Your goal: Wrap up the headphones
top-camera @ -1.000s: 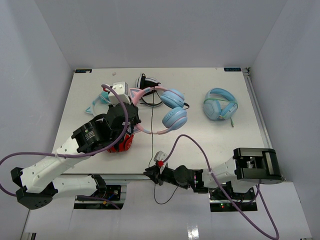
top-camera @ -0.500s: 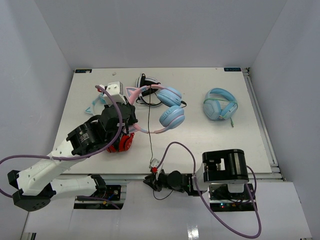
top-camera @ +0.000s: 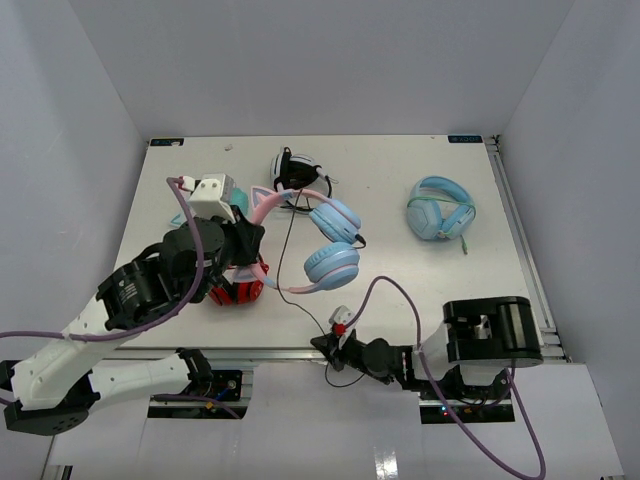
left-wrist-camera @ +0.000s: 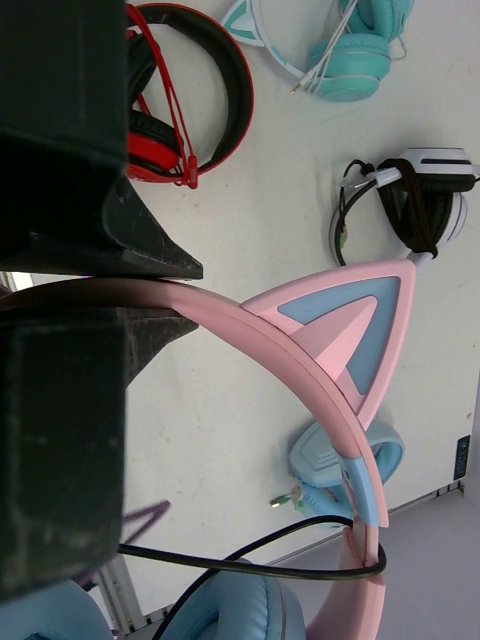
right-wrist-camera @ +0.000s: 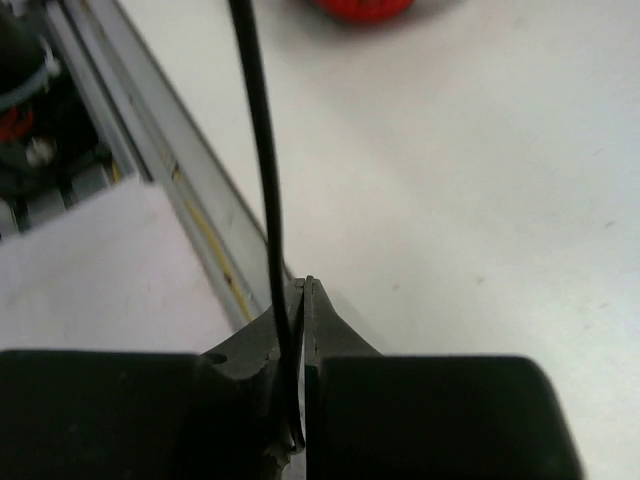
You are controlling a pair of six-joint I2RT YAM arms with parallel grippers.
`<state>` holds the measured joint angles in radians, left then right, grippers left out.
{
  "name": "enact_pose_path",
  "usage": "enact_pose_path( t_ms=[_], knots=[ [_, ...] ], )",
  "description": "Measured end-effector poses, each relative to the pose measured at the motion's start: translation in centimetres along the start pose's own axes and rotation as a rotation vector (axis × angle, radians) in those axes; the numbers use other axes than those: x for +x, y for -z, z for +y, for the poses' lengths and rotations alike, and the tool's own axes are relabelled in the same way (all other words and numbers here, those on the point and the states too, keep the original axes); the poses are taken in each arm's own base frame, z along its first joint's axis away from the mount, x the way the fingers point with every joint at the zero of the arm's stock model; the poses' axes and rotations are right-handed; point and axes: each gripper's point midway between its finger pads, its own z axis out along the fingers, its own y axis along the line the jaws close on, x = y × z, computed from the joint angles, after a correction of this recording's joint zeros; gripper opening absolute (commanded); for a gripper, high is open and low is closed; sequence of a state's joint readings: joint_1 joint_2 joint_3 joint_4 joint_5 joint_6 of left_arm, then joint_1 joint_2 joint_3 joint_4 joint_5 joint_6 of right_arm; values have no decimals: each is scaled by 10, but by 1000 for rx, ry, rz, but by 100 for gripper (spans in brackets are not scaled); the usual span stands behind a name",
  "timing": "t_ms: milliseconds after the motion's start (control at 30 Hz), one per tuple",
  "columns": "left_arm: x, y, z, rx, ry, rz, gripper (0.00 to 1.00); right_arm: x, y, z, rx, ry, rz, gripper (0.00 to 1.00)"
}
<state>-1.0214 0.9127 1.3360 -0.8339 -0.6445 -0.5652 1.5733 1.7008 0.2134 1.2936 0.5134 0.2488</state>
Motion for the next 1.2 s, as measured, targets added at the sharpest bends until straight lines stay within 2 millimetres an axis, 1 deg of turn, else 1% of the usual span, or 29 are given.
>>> enact_pose_path(
  t_ms=[100,167,267,367,500,567,633,733,867,933,1000,1133,1200],
  knots=[
    [-2,15,6,32,-7,5,0,-42,6,-13,53,-36,-119,8],
    [-6,24,7,58,-1,-6,0,-60,10,-21,80,-56,-174,8],
    [-14,38,2,130,17,-15,0,-76,14,-30,113,-70,-221,8],
    [-17,49,-10,220,22,0,0,-94,18,-36,129,-91,-272,8],
    [-3,58,-34,366,-16,77,0,-110,22,-49,160,-99,-304,8],
    [6,60,-42,417,-51,120,0,-125,28,-60,188,-116,-340,8],
    [15,59,-45,438,-84,156,0,-141,36,-70,210,-132,-377,8],
    [27,56,-44,436,-141,200,0,-163,51,-84,240,-149,-432,8],
    [36,52,-40,427,-201,224,0,-186,75,-98,271,-164,-493,8],
    [40,50,-38,424,-230,229,0,-194,86,-101,279,-171,-515,8],
    [47,45,-34,414,-265,234,0,-197,93,-104,283,-169,-519,8],
    [77,30,-22,385,-347,280,0,-197,100,-108,307,-136,-478,8],
    [96,23,-17,382,-398,317,0,-205,102,-110,324,-115,-458,8]
  ],
)
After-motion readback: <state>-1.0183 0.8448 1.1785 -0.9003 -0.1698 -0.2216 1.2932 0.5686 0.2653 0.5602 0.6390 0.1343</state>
